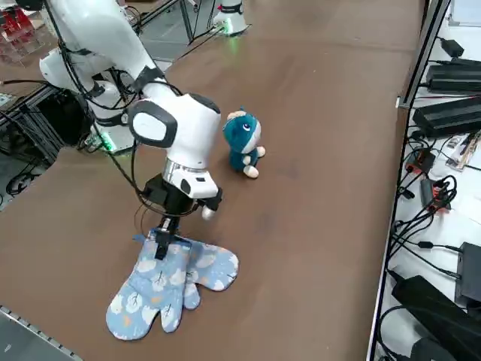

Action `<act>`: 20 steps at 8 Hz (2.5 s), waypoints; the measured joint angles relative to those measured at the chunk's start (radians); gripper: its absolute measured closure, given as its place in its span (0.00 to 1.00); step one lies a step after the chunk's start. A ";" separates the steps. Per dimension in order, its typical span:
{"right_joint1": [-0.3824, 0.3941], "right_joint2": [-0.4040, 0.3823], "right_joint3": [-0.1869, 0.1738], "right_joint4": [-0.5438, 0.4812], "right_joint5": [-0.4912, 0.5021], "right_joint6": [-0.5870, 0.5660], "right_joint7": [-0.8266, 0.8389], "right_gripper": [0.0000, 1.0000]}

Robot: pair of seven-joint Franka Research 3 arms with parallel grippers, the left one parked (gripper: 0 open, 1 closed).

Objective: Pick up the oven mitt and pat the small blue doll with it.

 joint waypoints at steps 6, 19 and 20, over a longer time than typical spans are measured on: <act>0.025 0.011 0.052 -0.054 0.000 0.005 0.071 0.95; 0.053 -0.251 0.278 0.299 0.668 -0.509 0.076 0.00; 0.053 -0.263 0.297 0.365 0.718 -0.586 0.076 0.00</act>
